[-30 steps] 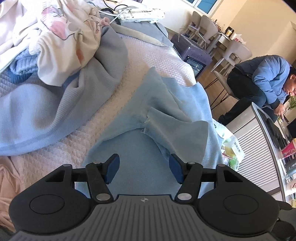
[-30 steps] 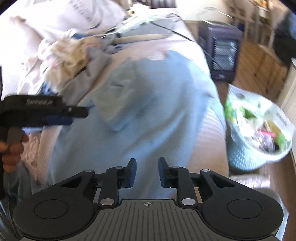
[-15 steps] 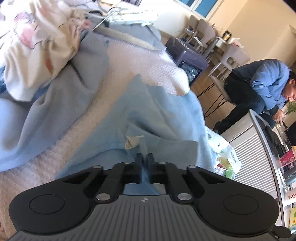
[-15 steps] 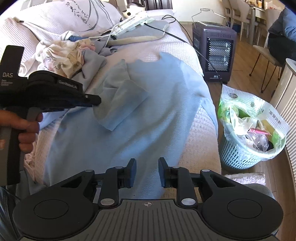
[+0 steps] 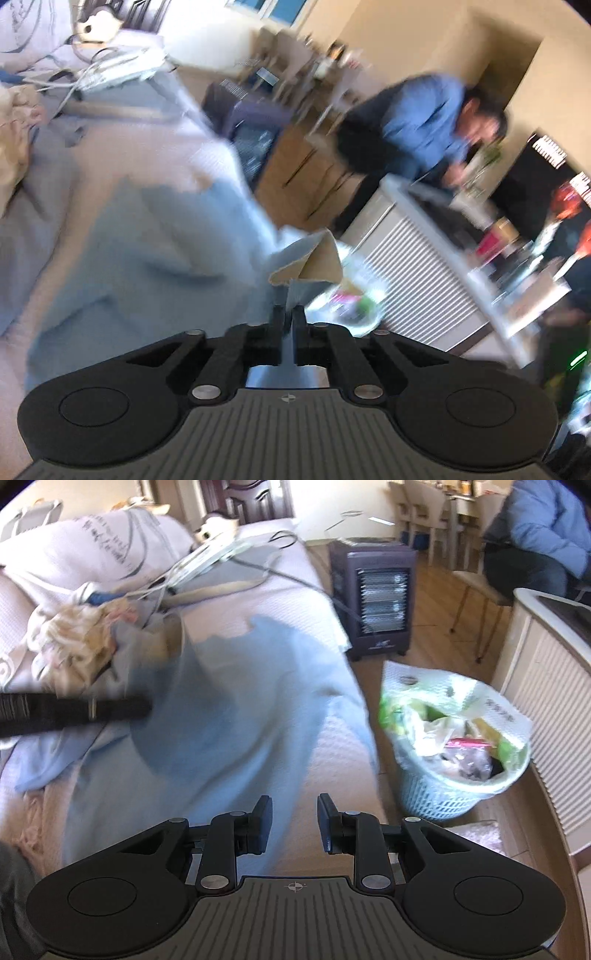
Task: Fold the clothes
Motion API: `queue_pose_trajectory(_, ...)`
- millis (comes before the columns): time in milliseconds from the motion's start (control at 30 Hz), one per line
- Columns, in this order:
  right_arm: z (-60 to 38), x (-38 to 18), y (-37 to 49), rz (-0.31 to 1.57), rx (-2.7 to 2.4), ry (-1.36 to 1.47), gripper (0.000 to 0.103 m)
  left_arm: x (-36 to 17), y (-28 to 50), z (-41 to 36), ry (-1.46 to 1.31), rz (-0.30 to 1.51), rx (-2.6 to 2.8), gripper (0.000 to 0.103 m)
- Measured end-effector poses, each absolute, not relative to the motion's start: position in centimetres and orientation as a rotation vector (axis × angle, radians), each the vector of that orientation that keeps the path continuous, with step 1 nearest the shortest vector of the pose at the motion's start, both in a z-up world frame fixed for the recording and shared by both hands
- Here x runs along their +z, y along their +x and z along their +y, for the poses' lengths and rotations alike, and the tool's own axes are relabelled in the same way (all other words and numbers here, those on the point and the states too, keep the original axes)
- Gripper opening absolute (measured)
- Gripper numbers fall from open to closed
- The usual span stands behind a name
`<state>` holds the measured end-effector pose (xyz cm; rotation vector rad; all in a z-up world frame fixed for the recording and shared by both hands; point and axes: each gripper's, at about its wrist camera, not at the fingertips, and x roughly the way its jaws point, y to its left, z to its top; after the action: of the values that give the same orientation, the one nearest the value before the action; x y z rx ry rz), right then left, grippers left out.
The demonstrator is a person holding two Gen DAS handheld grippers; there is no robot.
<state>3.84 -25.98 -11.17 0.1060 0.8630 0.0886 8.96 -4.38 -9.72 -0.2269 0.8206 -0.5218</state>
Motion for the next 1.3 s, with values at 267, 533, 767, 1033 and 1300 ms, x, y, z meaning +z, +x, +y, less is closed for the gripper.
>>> queue_pose_trajectory(267,-27.8,-10.4,3.9,0.844,0.051,0.068,0.027,-11.0,8.1,-2.0,-0.256,0.877,-0.490,0.038)
queue_pose_trajectory(533,-24.8,-8.1,8.2,0.734,0.193,0.036,0.027,-12.7,10.8,2.1,-0.312,0.893,-0.262,0.036)
queue_pose_trajectory(767,-18.8,-8.7,16.3,0.748,0.412,0.013,0.026,-13.7,13.8,3.0,-0.363,0.882,-0.186,0.033)
queue_pose_trajectory(1033,-16.3,-12.1,23.5,0.878,0.450,0.061,0.027,-16.1,15.7,3.2,-0.426,0.940,-0.188,0.033)
queue_pose_trajectory(1300,-14.3,-14.3,24.8,0.972,0.476,0.011,0.027,-16.9,17.7,2.7,-0.422,0.888,-0.189,0.008)
